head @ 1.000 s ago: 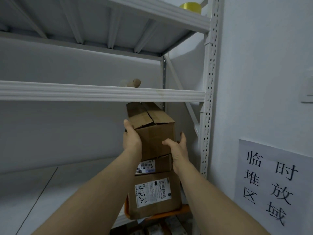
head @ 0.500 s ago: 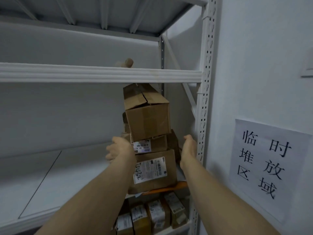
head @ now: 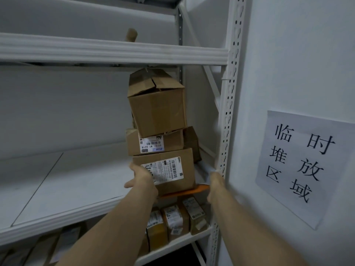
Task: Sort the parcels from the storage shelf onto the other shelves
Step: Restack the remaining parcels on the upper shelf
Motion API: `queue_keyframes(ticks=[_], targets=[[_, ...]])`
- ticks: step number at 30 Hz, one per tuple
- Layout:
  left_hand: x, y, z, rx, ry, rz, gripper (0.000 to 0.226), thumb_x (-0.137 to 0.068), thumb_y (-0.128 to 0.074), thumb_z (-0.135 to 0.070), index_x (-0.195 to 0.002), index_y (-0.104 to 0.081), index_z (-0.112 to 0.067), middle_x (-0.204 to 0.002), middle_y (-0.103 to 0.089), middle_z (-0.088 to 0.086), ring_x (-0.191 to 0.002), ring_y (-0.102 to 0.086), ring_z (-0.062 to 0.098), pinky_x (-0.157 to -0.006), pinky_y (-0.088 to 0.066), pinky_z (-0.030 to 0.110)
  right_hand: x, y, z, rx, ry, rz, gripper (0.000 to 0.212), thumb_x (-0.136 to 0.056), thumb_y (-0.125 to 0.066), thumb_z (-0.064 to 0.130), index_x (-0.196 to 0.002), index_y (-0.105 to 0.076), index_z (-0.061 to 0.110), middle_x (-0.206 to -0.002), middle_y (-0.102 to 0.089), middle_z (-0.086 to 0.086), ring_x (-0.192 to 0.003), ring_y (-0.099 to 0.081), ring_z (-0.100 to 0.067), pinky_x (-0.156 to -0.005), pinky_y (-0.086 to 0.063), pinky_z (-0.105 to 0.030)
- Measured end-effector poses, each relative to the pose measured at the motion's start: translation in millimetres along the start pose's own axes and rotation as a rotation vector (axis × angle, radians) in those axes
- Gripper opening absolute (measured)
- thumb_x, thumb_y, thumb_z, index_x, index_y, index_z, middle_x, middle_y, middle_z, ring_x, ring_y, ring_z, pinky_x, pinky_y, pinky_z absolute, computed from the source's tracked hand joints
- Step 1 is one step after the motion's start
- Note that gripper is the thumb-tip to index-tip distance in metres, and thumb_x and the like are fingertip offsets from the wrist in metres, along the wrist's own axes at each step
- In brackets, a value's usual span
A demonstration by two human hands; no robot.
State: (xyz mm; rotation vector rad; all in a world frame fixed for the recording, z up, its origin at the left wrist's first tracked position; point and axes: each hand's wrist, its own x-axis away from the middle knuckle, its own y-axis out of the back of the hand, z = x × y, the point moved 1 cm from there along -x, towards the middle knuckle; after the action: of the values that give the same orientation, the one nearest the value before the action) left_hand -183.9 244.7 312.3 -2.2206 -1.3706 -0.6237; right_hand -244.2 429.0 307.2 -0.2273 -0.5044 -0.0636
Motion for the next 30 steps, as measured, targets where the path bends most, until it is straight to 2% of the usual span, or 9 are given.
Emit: queue_keyframes(ticks=[2, 5, 12, 15, 17, 19, 22, 26, 30], targets=[[-25, -10, 8, -0.078, 0.049, 0.056, 0.126, -0.031, -0.016, -0.099, -0.142, -0.031, -0.041, -0.151, -0.033, 0.008, -0.133, -0.030, 0.046, -0.085, -0.013, 0.082, -6, -1, -7, 0.014, -0.025, -0.002, 0.030, -0.100, -0.043, 0.026, -0.121, -0.050, 0.006, -0.112, -0.058, -0.025, -0.126, -0.050, -0.035, -0.107, -0.037, -0.046], [-23, -10, 9, -0.129, 0.084, 0.100, 0.136, -0.019, -0.015, -0.100, -0.141, -0.034, -0.044, -0.153, -0.028, 0.007, -0.134, -0.026, 0.049, -0.071, -0.008, 0.085, -14, -9, -14, -0.004, -0.073, 0.017, 0.023, -0.097, -0.048, 0.032, -0.105, -0.051, 0.010, -0.098, -0.059, -0.018, -0.097, -0.061, -0.030, -0.097, -0.046, -0.044], [-39, -13, 13, -0.113, 0.136, -0.016, 0.129, -0.014, -0.022, -0.100, -0.127, -0.047, -0.043, -0.134, -0.047, 0.007, -0.117, -0.044, 0.045, -0.076, -0.026, 0.080, -33, -20, -25, -0.012, -0.123, 0.066, 0.031, -0.095, -0.048, 0.035, -0.120, -0.045, 0.016, -0.114, -0.058, -0.016, -0.109, -0.058, -0.033, -0.098, -0.048, -0.048], [-43, -18, 18, -0.090, 0.116, -0.012, 0.131, -0.018, -0.019, -0.102, -0.132, -0.044, -0.041, -0.138, -0.046, 0.009, -0.122, -0.041, 0.045, -0.086, -0.023, 0.077, -32, -19, -20, 0.077, -0.064, 0.002, 0.023, -0.098, -0.046, 0.032, -0.106, -0.048, 0.011, -0.088, -0.054, -0.011, -0.075, -0.055, -0.021, -0.069, -0.050, -0.032], [-7, -10, 3, -0.054, 0.068, -0.025, 0.124, -0.040, -0.021, -0.103, -0.145, -0.030, -0.035, -0.150, -0.036, 0.012, -0.132, -0.035, 0.044, -0.102, -0.022, 0.069, -29, -20, -10, 0.225, 0.002, -0.092, 0.030, -0.097, -0.045, 0.034, -0.104, -0.053, 0.006, -0.090, -0.052, -0.011, -0.067, -0.048, -0.019, -0.057, -0.038, -0.028], [22, 1, -11, 0.000, 0.005, -0.106, 0.103, -0.070, -0.026, -0.089, -0.151, -0.013, -0.027, -0.155, -0.023, 0.016, -0.137, -0.027, 0.043, -0.108, -0.026, 0.062, -26, -22, 2, 0.384, 0.117, -0.173, 0.041, -0.092, -0.044, 0.038, -0.116, -0.056, 0.006, -0.110, -0.055, -0.014, -0.089, -0.055, -0.027, -0.068, -0.042, -0.032], [35, 10, -35, 0.033, -0.150, -0.185, 0.096, -0.075, -0.016, -0.085, -0.152, -0.008, -0.028, -0.156, -0.015, 0.018, -0.140, -0.019, 0.042, -0.110, -0.019, 0.062, -13, -35, 26, 0.439, 0.299, -0.199, 0.045, -0.087, -0.047, 0.041, -0.122, -0.057, 0.014, -0.122, -0.057, -0.014, -0.111, -0.052, -0.033, -0.086, -0.041, -0.039], [50, 13, -72, -0.137, -0.541, -0.233, 0.066, -0.094, -0.026, -0.056, -0.151, -0.017, -0.025, -0.153, -0.018, 0.018, -0.141, -0.019, 0.036, -0.114, -0.014, 0.054, 27, -53, 56, 0.126, 0.609, 0.063, 0.051, -0.088, -0.060, 0.029, -0.136, -0.046, 0.020, -0.127, -0.047, 0.004, -0.113, -0.046, -0.016, -0.096, -0.038, -0.035], [52, 15, -96, -0.083, -0.451, -0.091, 0.067, -0.089, -0.030, -0.056, -0.148, -0.027, -0.025, -0.147, -0.032, 0.018, -0.131, -0.033, 0.039, -0.108, -0.027, 0.054, 59, -70, 71, 0.100, 0.633, 0.318, 0.059, -0.089, -0.062, 0.037, -0.142, -0.039, 0.024, -0.130, -0.045, 0.004, -0.115, -0.043, -0.014, -0.095, -0.033, -0.032]])
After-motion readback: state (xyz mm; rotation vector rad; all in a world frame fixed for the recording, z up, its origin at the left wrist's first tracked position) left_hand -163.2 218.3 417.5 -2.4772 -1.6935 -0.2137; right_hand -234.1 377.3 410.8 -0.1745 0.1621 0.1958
